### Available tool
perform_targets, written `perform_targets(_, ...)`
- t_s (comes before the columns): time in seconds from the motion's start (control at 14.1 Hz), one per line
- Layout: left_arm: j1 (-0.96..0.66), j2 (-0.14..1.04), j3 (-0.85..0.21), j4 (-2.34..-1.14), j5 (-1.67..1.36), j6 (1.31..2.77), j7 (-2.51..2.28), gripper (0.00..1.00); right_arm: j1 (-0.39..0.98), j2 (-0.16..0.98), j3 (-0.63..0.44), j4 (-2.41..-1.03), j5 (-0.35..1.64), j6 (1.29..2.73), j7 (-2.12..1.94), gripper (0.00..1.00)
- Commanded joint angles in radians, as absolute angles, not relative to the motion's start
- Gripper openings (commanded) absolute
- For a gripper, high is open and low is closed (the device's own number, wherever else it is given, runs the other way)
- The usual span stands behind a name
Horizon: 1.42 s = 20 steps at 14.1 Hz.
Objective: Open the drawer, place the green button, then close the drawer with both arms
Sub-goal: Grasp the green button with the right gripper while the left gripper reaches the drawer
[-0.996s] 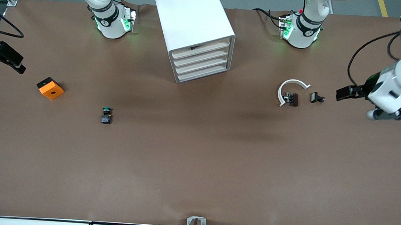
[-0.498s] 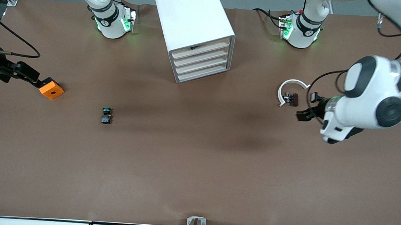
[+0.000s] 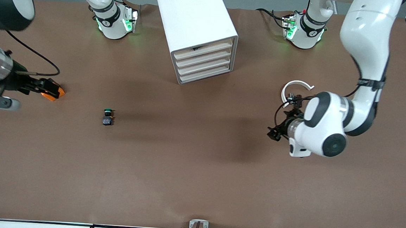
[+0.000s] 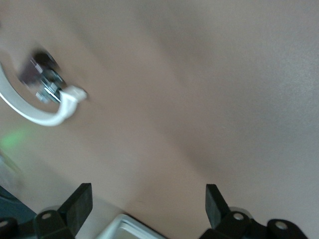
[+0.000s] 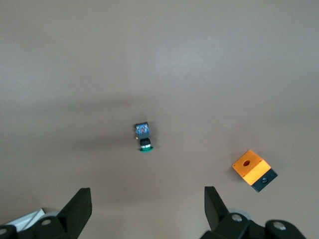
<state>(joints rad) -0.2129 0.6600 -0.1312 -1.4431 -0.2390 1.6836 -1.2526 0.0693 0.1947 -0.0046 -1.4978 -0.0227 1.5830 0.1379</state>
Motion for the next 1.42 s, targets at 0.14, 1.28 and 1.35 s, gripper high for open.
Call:
perform_targets(0.14, -0.308, 0.741, -0.127, -1.397, -0.362, 1.720, -1.759, 1.00, 0.068, 0.202, -0.005, -1.661, -0.035, 1.736, 0.063, 1.00)
perform_targets(1.28, -0.566, 0.904, -0.127, -1.439, -0.856, 1.577, -2.152, 0.88, 0.075, 0.333, -0.003, -2.128, -0.026, 2.410, 0.058, 1.00)
perform_targets(1.35, -0.575, 0.904, -0.129, -1.445, -0.857, 1.568, -2.154, 0.82, 0.075, 0.354, -0.003, -2.128, -0.025, 2.451, 0.066, 1.00)
